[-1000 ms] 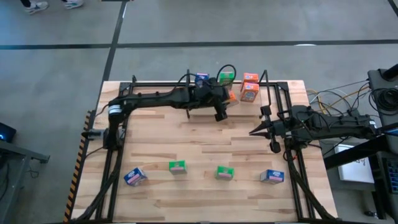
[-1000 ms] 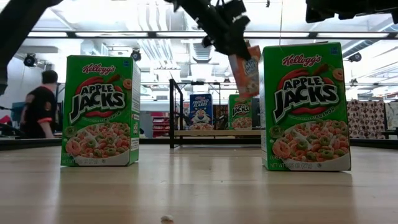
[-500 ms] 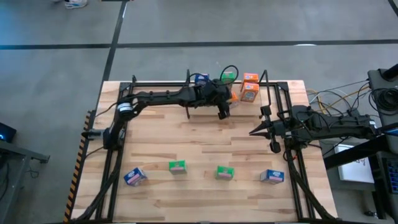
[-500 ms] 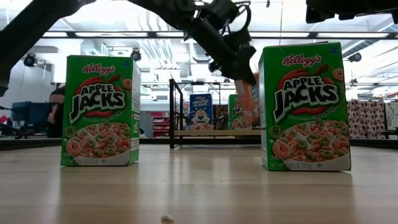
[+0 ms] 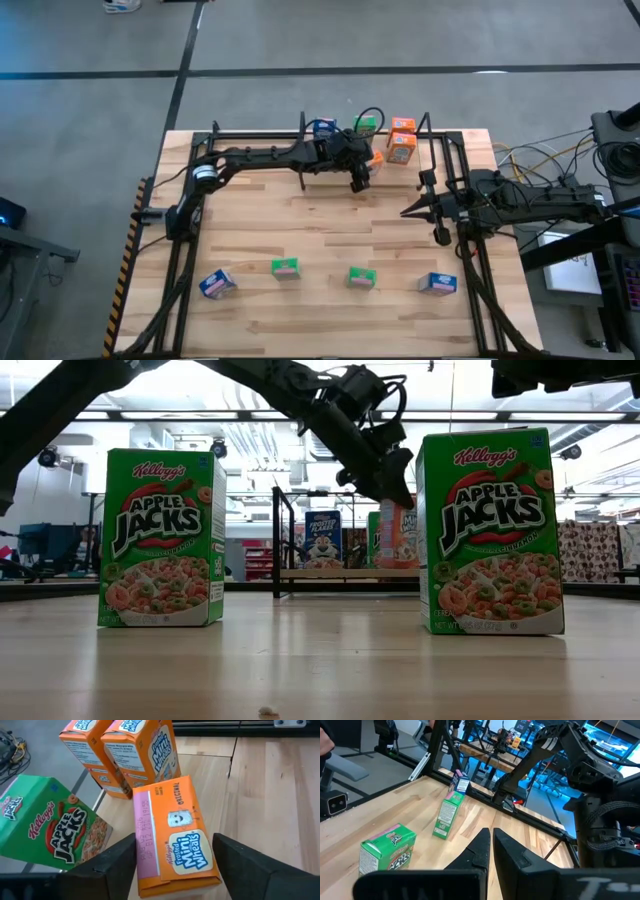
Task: Stack cereal on shelf
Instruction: Put the orange cereal box aligned with the other orange cereal boxes on the shelf
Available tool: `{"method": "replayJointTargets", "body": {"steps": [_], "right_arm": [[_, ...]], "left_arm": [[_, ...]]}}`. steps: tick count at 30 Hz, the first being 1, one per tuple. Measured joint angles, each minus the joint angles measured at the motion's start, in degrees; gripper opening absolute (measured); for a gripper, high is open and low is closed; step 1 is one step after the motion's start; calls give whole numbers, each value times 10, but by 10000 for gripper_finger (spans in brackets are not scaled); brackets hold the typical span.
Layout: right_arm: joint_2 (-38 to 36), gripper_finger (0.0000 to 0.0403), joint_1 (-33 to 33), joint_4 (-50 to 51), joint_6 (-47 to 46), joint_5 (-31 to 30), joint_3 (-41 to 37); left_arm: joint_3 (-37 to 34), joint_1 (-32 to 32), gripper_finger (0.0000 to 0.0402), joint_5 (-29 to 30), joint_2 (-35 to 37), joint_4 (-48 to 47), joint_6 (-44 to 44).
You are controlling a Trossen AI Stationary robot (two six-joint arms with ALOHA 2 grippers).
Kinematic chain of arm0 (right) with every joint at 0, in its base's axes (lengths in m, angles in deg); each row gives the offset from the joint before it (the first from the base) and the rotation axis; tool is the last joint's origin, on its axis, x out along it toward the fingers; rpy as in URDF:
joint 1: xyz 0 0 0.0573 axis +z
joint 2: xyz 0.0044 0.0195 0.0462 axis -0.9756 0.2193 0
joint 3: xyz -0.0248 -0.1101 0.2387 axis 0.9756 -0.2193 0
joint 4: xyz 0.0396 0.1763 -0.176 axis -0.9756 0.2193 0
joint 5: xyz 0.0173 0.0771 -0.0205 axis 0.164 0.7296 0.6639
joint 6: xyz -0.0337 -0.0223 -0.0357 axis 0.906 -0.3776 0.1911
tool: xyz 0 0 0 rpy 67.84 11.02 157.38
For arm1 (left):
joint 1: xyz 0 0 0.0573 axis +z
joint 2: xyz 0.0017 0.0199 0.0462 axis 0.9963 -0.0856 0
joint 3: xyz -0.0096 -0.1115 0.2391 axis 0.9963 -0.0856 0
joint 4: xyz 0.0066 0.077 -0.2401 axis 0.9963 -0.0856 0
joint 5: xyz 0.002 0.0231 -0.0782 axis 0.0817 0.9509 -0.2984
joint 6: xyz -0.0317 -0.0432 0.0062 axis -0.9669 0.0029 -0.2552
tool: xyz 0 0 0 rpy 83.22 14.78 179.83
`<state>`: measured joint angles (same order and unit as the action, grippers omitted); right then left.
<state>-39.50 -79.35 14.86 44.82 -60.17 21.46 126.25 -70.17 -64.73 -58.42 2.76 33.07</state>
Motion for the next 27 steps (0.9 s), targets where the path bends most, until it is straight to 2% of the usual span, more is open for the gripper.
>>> {"method": "replayJointTargets", "body": {"steps": [6,14,18,22,27], "right_arm": [[0,12,0,0,-8,-1,0],[0,12,0,2,-34,-58,0],[5,12,0,2,-34,-59,0],[9,12,0,2,-38,-60,0],[16,12,0,-3,-45,-61,1]], "left_arm": [[-1,-1,249,1,15,-40,2],[-4,-13,249,2,79,-119,3],[-23,-27,249,2,125,-122,18],[-88,-38,249,2,182,-101,19],[-234,-56,249,2,274,10,4]]}}
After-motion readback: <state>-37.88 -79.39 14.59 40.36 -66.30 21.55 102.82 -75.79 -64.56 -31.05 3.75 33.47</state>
